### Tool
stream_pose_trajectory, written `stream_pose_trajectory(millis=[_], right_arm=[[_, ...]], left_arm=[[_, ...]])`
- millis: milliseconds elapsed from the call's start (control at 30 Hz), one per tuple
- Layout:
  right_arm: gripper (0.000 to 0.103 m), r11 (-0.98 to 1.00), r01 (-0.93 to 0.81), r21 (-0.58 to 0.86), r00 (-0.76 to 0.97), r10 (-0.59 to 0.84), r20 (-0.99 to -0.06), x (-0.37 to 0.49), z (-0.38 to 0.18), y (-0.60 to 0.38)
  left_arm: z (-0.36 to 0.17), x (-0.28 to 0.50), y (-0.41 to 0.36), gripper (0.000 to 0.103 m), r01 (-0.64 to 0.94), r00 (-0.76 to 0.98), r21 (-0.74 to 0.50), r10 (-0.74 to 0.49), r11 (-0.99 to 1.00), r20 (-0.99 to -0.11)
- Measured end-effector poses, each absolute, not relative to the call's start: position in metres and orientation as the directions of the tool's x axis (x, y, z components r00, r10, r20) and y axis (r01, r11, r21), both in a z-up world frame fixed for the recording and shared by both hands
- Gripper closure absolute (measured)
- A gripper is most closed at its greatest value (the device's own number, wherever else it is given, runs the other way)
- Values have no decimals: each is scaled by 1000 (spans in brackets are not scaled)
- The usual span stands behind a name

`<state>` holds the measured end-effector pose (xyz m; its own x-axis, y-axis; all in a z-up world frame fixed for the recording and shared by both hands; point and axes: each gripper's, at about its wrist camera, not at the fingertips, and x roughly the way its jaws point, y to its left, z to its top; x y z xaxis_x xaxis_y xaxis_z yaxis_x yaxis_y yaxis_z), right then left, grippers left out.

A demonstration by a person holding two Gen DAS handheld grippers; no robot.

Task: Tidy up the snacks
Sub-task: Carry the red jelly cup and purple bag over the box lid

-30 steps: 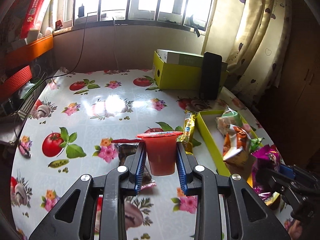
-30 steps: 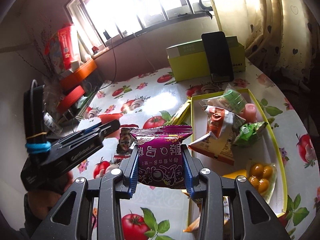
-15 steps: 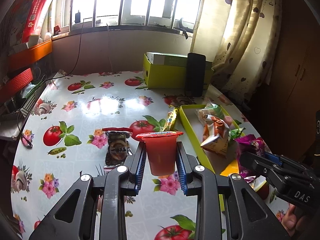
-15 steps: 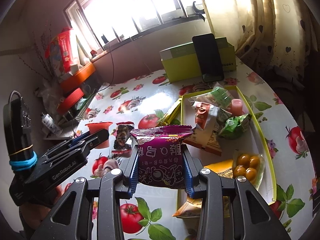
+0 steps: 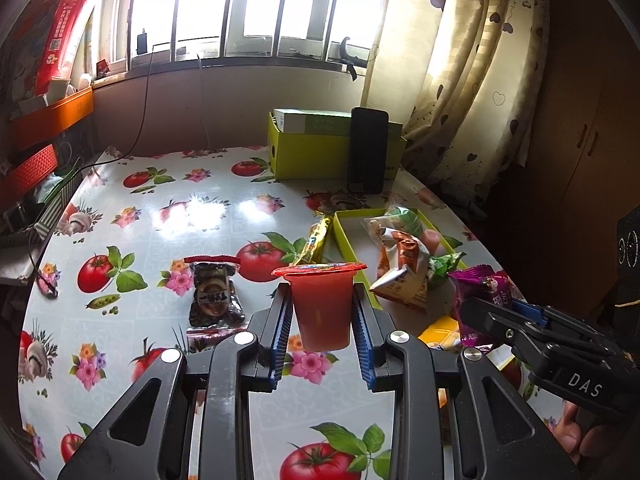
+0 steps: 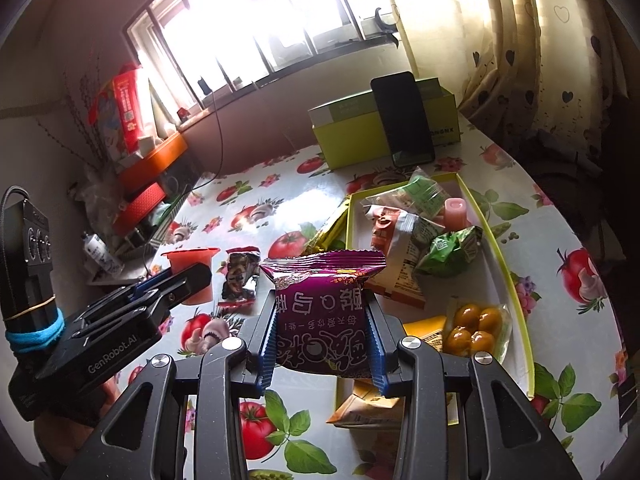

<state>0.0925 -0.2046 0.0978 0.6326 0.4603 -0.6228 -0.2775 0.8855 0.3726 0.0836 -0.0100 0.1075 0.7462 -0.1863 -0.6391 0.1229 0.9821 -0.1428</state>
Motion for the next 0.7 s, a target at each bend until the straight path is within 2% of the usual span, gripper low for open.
stream_pose_trajectory(millis=[700], right_arm=[[67,910,-170,377,675,386,-629,97,91,-264]], left_arm=[[101,89,-49,73,229,702,-175,-287,958,-652]])
